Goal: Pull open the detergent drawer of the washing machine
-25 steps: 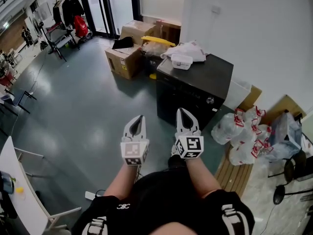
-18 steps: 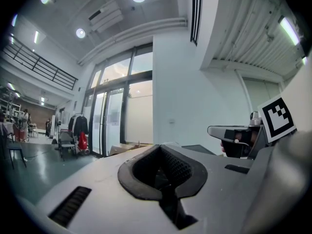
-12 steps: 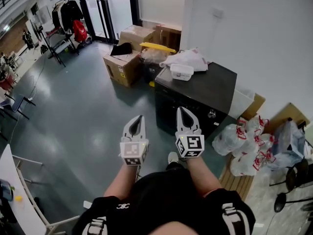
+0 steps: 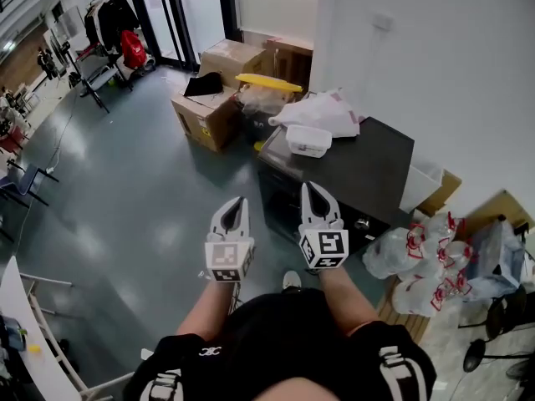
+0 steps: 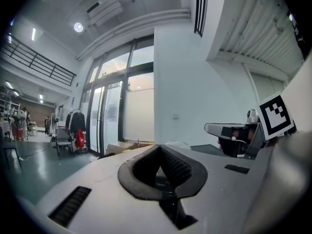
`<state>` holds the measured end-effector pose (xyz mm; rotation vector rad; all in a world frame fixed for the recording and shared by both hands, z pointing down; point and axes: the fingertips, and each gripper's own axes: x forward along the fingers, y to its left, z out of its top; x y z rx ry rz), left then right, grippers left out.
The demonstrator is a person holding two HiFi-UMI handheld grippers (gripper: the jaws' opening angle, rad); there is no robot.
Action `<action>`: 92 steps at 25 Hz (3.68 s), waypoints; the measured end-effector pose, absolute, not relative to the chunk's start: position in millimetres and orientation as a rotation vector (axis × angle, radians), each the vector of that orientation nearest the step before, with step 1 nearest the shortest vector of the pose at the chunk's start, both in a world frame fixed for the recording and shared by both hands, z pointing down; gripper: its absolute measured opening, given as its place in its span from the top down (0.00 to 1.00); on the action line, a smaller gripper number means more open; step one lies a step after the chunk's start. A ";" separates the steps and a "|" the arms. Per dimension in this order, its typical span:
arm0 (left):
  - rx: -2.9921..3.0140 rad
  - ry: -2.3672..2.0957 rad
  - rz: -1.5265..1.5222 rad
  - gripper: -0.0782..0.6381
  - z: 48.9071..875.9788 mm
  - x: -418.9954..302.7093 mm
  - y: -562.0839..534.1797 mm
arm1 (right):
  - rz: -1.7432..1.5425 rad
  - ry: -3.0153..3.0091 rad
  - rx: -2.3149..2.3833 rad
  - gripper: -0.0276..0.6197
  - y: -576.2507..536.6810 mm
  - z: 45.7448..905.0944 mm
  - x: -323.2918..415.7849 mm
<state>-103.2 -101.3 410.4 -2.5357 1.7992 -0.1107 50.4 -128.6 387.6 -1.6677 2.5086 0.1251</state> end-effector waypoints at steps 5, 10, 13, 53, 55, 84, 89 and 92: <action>-2.542 1.821 -0.125 0.89 407.6 -88.2 -160.8 | 0.104 2.537 -1.644 0.96 -187.3 385.6 62.3; -2.545 1.824 -0.126 0.89 407.8 -67.3 -217.5 | 0.104 2.568 -1.617 0.96 -244.3 386.0 75.6; -2.543 1.835 -0.128 0.89 409.5 -58.5 -245.8 | 0.099 2.588 -1.596 0.96 -273.2 387.1 80.5; -3.286 1.772 0.464 0.42 493.6 -85.6 -299.5 | 0.024 2.632 -1.638 0.96 -308.2 405.2 87.4; -3.346 1.768 0.545 0.42 507.4 -87.6 -295.8 | 0.018 2.639 -1.646 0.96 -304.5 408.1 88.8; -3.802 1.613 1.182 0.42 680.8 -37.3 -322.5 | -0.314 2.671 -1.721 0.96 -277.0 483.2 135.4; -3.784 1.542 1.622 0.42 694.8 -30.3 -340.9 | -0.352 2.670 -1.782 0.96 -280.5 497.0 148.1; -3.734 1.570 1.746 0.42 709.1 -33.4 -351.3 | -0.360 2.671 -1.795 0.96 -282.2 501.6 153.2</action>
